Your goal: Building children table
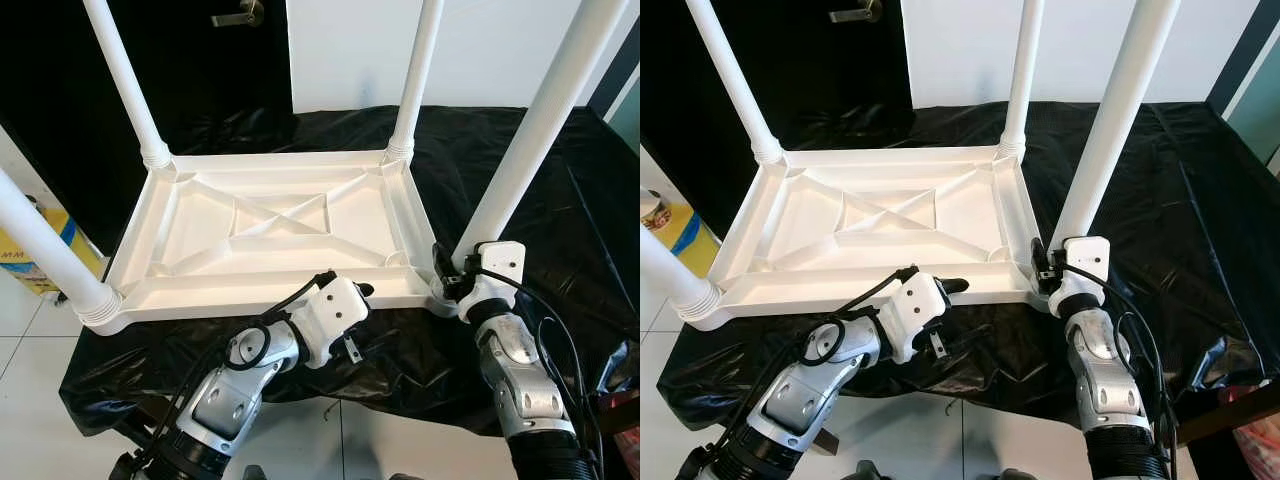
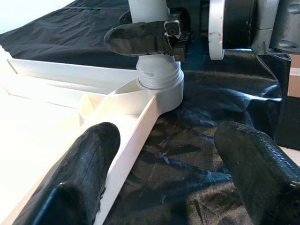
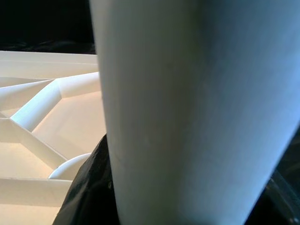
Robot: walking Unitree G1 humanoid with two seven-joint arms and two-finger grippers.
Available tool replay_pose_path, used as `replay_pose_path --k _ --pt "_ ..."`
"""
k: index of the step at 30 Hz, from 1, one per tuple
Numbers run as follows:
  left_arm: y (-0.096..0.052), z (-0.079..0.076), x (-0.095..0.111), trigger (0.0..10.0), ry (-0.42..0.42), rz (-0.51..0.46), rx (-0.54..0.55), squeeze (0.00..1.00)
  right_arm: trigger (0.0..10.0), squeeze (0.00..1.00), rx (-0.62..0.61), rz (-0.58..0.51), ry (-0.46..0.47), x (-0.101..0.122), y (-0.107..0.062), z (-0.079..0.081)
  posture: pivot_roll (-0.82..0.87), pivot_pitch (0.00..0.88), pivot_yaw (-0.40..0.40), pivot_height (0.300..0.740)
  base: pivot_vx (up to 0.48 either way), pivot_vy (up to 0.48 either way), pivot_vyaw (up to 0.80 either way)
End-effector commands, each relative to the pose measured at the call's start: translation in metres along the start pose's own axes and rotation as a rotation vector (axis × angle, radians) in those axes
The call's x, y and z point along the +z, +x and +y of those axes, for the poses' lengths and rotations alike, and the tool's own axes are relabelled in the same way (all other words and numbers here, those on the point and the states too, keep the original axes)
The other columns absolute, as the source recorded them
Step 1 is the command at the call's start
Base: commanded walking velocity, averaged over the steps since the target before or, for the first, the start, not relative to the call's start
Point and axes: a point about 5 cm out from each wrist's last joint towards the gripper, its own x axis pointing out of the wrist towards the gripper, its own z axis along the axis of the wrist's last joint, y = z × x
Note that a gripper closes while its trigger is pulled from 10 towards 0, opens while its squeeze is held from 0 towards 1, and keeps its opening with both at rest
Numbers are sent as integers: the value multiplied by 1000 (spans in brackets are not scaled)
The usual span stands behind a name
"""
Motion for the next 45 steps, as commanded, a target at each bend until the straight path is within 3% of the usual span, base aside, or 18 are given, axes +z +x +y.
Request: replay_pose_path --k 1,8,16,17,31,32,35,36,38,41,45 --pt "0 2 -3 10000 -11 15 16 0 10000 0 -11 131 19 -26 -10 9 20 46 -13 740 0 0 0" --pt "0 6 -3 10000 -9 11 36 0 10000 0 -97 113 34 -19 -9 25 13 50 -20 740 0 0 0" --pt "1 7 -2 10000 -7 6 46 0 10000 0 -90 98 33 -15 -9 34 14 50 -22 740 0 0 0" --pt "1 8 -2 10000 -4 4 52 0 10000 1000 -79 87 37 -13 -9 35 14 50 -24 740 0 0 0" --pt "-1 12 -2 10000 -17 -23 103 0 10000 1000 80 -9 1 2 -8 15 11 50 -26 740 0 0 0" --pt "-1 13 -2 10000 7 -20 119 0 10000 416 105 -14 -12 3 -7 12 13 51 -21 740 0 0 0" --pt "-2 14 -2 10000 26 -19 131 0 10000 416 124 -17 -21 4 -6 10 13 51 -21 740 0 0 0" --pt "-2 13 -2 10000 38 -16 135 0 10000 0 171 -16 -36 6 -5 6 12 51 -18 740 0 0 0" --pt "-2 13 -2 10000 44 -16 137 0 10000 0 204 -15 -45 7 -3 3 12 51 -18 740 0 0 0" --pt "-2 11 -2 10000 65 3 134 0 10000 0 358 -21 -77 11 3 -6 10 48 -10 740 0 0 0" --pt "-1 10 -2 10000 63 14 126 0 10000 0 406 -17 -91 12 5 -8 9 45 -8 740 0 0 0"
